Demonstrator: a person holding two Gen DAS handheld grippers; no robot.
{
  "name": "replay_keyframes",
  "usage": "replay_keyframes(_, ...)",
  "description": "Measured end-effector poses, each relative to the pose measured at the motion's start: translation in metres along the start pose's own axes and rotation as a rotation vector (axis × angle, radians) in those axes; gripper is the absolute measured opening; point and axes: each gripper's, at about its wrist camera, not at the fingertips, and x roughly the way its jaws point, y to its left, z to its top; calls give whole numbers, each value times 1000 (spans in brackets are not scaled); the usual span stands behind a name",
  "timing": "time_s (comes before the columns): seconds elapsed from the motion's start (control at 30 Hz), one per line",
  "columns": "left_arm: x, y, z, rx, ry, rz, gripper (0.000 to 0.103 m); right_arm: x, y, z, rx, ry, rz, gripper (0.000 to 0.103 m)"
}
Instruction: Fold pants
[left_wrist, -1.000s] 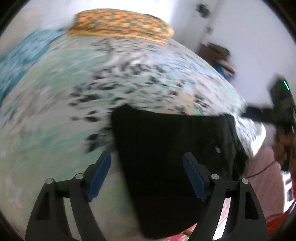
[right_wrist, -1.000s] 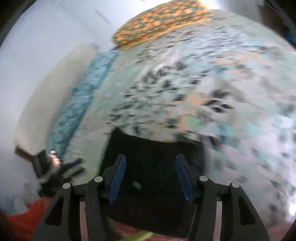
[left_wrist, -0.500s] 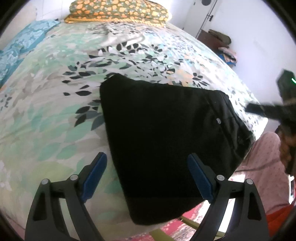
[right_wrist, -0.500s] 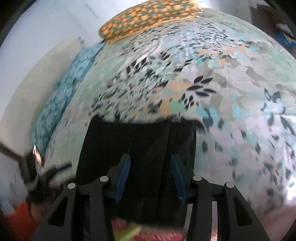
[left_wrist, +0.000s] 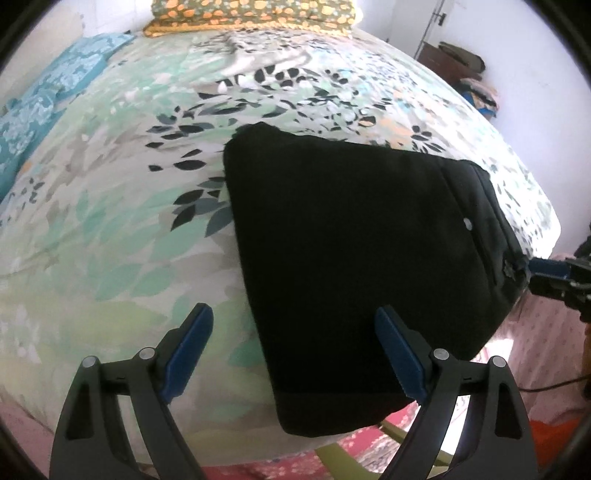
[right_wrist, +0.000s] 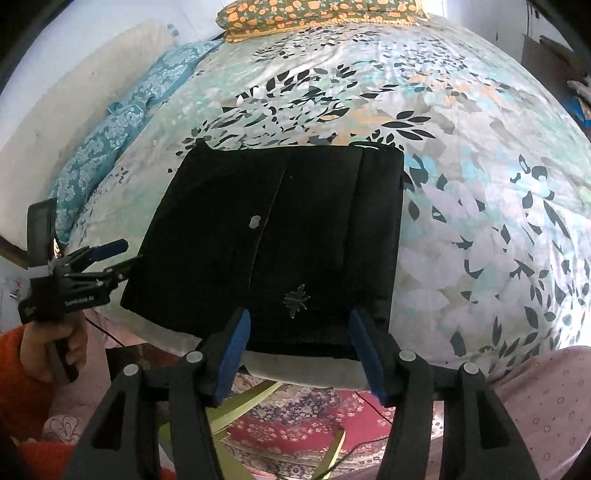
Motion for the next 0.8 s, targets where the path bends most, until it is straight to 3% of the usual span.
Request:
replay_keyframes(0.27, 0, 8, 3, -5, -2, 21, 90, 0, 5, 0, -4, -25, 14, 61)
replay_keyframes(0.3, 0, 11, 4, -10, -2, 11, 90, -1, 3, 2, -4, -36, 17, 65)
replay_keyframes(0.33, 0, 16, 6, -23, -5, -6, 90, -4, -1, 4, -1, -53, 17, 77)
replay_keyframes(0.43, 5, 50, 11, -162, -11, -149, 93, -11, -34, 14, 63, -127, 29, 99)
replay_keyframes(0.53, 31, 80, 13, -298, 77, -319, 92, 13, -75, 27, 164, -47, 145, 99)
replay_keyframes(0.57, 42, 82, 14, -302, 114, -381, 92, 24, -84, 30, 185, -22, 197, 99)
replay_keyframes(0.67, 62, 77, 15, -294, 149, -460, 93, 67, -102, 34, 274, 79, 365, 96)
replay_keyframes(0.73, 68, 72, 19, -315, 144, -501, 92, 86, -97, 34, 270, 111, 473, 77)
replay_keyframes(0.77, 70, 69, 21, -323, 141, -540, 84, 91, -89, 35, 247, 127, 498, 77)
replay_keyframes(0.8, 72, 65, 22, -327, 143, -590, 68, 93, -81, 35, 219, 130, 505, 71)
